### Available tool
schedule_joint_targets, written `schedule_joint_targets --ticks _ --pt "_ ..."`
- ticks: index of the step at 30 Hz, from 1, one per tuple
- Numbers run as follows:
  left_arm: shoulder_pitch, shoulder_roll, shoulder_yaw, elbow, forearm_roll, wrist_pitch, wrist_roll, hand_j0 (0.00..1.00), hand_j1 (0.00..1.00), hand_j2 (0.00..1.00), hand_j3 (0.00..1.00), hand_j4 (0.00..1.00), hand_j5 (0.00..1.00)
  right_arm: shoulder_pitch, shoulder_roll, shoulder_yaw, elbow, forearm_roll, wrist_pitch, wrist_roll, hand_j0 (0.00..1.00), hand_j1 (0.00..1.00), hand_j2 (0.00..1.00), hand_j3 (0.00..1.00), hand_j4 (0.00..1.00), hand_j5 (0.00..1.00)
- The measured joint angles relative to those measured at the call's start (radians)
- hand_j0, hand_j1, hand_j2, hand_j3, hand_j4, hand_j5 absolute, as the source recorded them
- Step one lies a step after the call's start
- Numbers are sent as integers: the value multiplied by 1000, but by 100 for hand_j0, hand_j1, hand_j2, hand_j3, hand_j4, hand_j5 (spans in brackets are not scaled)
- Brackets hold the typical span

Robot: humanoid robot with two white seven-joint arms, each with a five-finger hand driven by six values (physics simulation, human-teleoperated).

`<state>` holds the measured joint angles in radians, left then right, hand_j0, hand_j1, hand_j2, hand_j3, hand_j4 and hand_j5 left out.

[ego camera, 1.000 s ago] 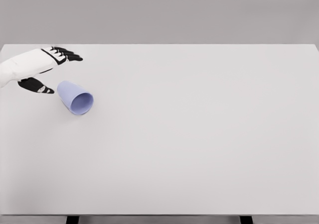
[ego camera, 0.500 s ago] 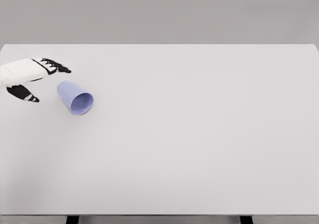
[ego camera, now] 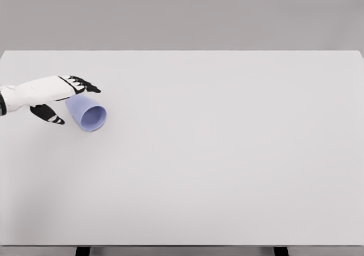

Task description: Flip the cup with left arm and place it on the table

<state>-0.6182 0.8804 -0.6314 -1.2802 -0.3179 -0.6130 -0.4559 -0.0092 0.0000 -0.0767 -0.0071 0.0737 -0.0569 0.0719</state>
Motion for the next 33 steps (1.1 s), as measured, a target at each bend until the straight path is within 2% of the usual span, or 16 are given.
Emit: schedule_joint_targets --ticks 7,16,33 --pt "-3 -27 -24 8 -26 0 0 100 100 100 100 100 100 0 0 0 0 0 0 0 100 100 100 100 100 100" --pt "-6 -72 -31 57 -83 0 0 100 100 100 100 100 100 0 0 0 0 0 0 0 100 100 100 100 100 100" --pt "-15 -101 -29 101 -124 1 2 96 96 96 96 96 96 0 0 0 0 0 0 0 100 100 100 100 100 100"
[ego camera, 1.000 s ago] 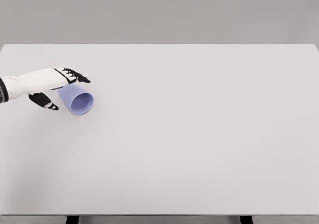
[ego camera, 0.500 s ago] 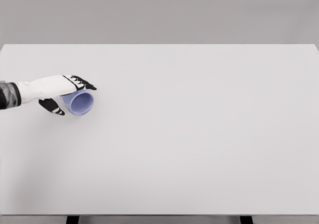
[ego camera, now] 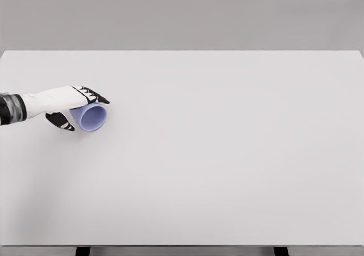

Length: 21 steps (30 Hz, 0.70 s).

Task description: Flip the cup with left arm and place it on the table

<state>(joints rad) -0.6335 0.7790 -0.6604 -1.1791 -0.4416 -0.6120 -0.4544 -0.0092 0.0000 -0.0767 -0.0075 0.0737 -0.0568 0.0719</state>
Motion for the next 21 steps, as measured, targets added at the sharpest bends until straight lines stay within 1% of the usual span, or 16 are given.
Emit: schedule_joint_targets --ticks 4,6,9,11,13,14,16,17,18,19,21 --pt "-8 -9 0 8 -10 -1 0 92 92 92 92 92 92 0 0 0 0 0 0 0 100 100 100 100 100 100" --pt "-8 -11 -1 9 -13 -1 0 87 87 87 87 87 87 0 0 0 0 0 0 0 100 100 100 100 100 100" --pt "-8 -13 -1 9 -17 1 1 71 71 71 71 71 71 0 0 0 0 0 0 0 100 100 100 100 100 100" --pt "-8 -13 0 9 -19 1 1 64 64 64 64 64 64 0 0 0 0 0 0 0 100 100 100 100 100 100" --pt "-8 -13 0 9 -18 2 1 54 54 54 54 54 54 0 0 0 0 0 0 0 100 100 100 100 100 100" --pt "-8 -13 1 9 -17 3 2 54 54 54 54 54 54 0 0 0 0 0 0 0 100 100 100 100 100 100" --pt "-11 -13 2 7 -19 2 2 50 50 50 50 50 50 0 0 0 0 0 0 0 100 100 100 100 100 100" --pt "-12 -13 3 6 -19 1 3 42 42 42 42 42 42 0 0 0 0 0 0 0 100 100 100 100 100 100" --pt "-15 -13 5 5 -18 0 4 39 39 39 39 39 39 0 0 0 0 0 0 0 100 100 100 100 100 100" --pt "-31 -13 6 5 -15 0 5 39 39 39 39 39 39 0 0 0 0 0 0 0 100 100 100 100 100 100" --pt "-43 -14 6 3 5 -1 6 39 39 39 39 39 39 0 0 0 0 0 0 0 100 100 100 100 100 100"
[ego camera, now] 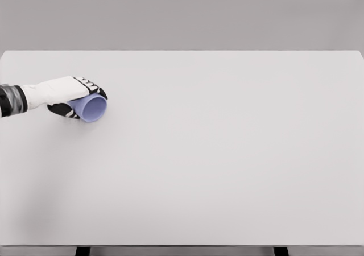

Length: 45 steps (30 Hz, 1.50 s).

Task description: Flip the cup with left arm and place it on the table

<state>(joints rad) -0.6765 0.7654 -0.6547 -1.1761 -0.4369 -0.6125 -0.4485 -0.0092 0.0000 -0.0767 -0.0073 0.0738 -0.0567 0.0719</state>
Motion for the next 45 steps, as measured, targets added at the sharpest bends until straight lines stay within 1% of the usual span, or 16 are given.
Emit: schedule_joint_targets --ticks 7,9,13,15,17,18,19,21,23,25,27,31,35,39,42,45 --pt "-8 -11 -10 0 181 0 -4 39 39 39 39 39 39 0 0 0 0 0 0 0 100 100 100 100 100 100" --pt "-8 -18 -21 2 248 0 -6 39 39 39 39 39 39 0 0 0 0 0 0 0 100 100 100 100 100 100" --pt "-8 -39 -46 4 337 0 -9 41 41 41 41 41 41 0 0 0 0 0 0 0 100 100 100 100 100 100" --pt "-9 -50 -69 4 410 0 -36 42 42 42 42 42 42 0 0 0 0 0 0 0 100 100 100 100 100 100" --pt "-15 -62 -82 4 522 3 -88 52 52 52 52 52 52 0 0 0 0 0 0 0 100 100 100 100 100 100" --pt "-37 -70 -84 4 588 35 -109 57 57 57 57 57 57 0 0 0 0 0 0 0 100 100 100 100 100 100" --pt "-51 -83 -85 3 650 82 -125 58 58 58 58 58 58 0 0 0 0 0 0 0 100 100 100 100 100 100" --pt "-54 -104 -86 2 774 168 -143 58 58 58 58 58 58 0 0 0 0 0 0 0 100 100 100 100 100 100" --pt "-81 -123 -84 0 887 253 -153 58 58 58 58 58 58 0 0 0 0 0 0 0 100 100 100 100 100 100" --pt "-92 -146 -80 2 972 329 -158 58 58 58 58 58 58 0 0 0 0 0 0 0 100 100 100 100 100 100" --pt "-94 -171 -76 3 1028 384 -160 58 58 58 58 58 58 0 0 0 0 0 0 0 100 100 100 100 100 100" --pt "-91 -248 -63 44 1099 474 -162 58 58 58 58 58 58 0 0 0 0 0 0 0 100 100 100 100 100 100" --pt "-87 -320 -38 107 1131 510 -163 59 59 59 59 59 59 0 0 0 0 0 0 0 100 100 100 100 100 100" --pt "-83 -391 -17 180 1127 494 -163 62 62 62 62 62 62 0 0 0 0 0 0 0 100 100 100 100 100 100" --pt "-81 -437 -8 233 1099 427 -163 63 63 63 63 63 63 0 0 0 0 0 0 0 100 100 100 100 100 100" --pt "-75 -467 -4 270 1068 371 -162 67 67 67 67 67 67 0 0 0 0 0 0 0 100 100 100 100 100 100"
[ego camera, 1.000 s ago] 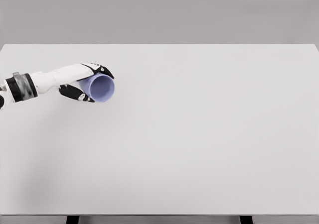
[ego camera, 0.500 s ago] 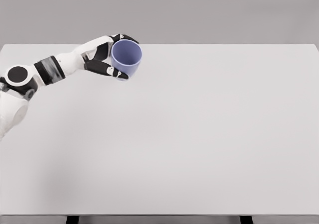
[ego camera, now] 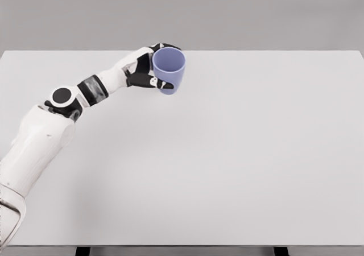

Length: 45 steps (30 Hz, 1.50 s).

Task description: Flip the cup with left arm and place it on the table

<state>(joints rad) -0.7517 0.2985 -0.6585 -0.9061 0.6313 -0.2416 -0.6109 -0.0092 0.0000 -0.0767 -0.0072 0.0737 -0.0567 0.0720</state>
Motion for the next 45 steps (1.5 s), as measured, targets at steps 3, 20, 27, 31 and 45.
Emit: schedule_joint_targets --ticks 3,20,27,31,45 --pt "18 -15 1 15 -24 -63 0 68 68 68 68 68 68 0 0 0 0 0 0 0 100 100 100 100 100 100" --pt "32 -55 4 57 -105 -122 0 100 100 100 100 100 100 0 0 0 0 0 0 0 100 100 100 100 100 100" --pt "34 -55 14 58 -104 -122 0 100 100 100 100 100 100 0 0 0 0 0 0 0 100 100 100 100 100 100" --pt "34 -52 16 56 -103 -122 0 100 100 100 100 100 100 0 0 0 0 0 0 0 100 100 100 100 100 100" --pt "-51 76 42 35 -100 -136 0 100 100 100 100 100 100 0 0 0 0 0 0 0 100 100 100 100 100 100"
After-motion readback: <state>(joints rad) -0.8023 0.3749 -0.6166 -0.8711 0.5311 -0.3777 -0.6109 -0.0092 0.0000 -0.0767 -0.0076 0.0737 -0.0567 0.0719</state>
